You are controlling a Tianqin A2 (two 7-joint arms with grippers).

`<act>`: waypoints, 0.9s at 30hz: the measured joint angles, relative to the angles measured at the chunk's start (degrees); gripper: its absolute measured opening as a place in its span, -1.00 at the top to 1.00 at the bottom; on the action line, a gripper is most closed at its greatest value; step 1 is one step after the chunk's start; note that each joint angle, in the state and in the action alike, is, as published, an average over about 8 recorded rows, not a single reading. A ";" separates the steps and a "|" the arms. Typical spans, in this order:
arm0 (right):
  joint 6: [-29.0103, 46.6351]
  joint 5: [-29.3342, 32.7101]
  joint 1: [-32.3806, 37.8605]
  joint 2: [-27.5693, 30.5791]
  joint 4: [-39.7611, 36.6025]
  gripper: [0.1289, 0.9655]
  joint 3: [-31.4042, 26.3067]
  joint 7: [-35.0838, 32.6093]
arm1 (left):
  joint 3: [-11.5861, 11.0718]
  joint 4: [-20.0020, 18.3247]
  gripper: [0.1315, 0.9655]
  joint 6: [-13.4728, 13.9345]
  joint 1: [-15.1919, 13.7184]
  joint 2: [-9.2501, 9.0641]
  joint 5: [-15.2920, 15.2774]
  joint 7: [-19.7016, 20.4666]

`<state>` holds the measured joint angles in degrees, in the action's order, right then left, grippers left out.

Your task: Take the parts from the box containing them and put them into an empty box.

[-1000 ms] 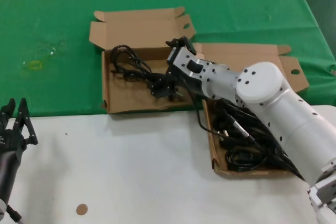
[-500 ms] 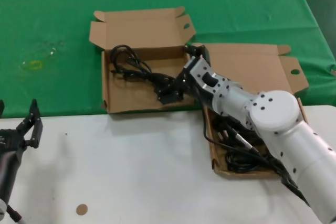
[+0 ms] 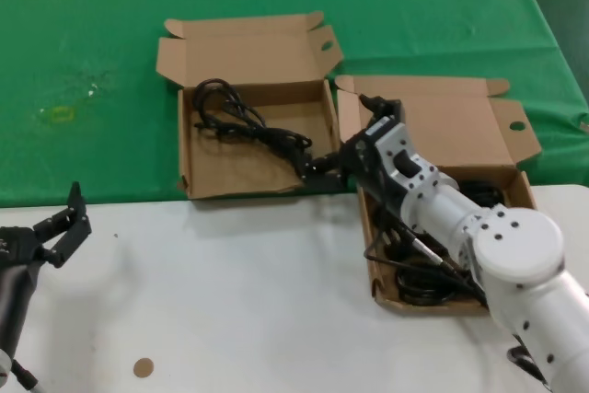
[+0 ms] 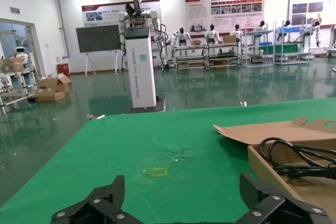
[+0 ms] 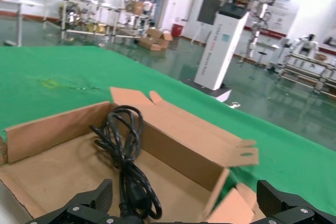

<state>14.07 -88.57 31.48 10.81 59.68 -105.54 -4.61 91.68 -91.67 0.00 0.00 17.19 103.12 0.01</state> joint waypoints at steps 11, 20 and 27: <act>-3.69 -3.81 -8.25 1.67 8.38 -1.00 3.63 1.21 | 0.00 0.00 -0.75 0.00 0.00 0.00 0.00 -0.01; -6.70 -6.93 -14.99 3.04 15.24 -1.00 6.60 2.19 | 0.00 0.00 -0.91 0.00 0.00 0.00 0.00 0.00; -9.05 -9.36 -20.25 4.10 20.56 -1.00 8.91 2.97 | 0.00 0.00 -0.98 0.00 0.00 0.00 0.00 0.00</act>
<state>5.02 -97.93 11.24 14.91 80.24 -96.63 -1.65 91.67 -91.67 0.00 0.00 17.19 103.13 0.01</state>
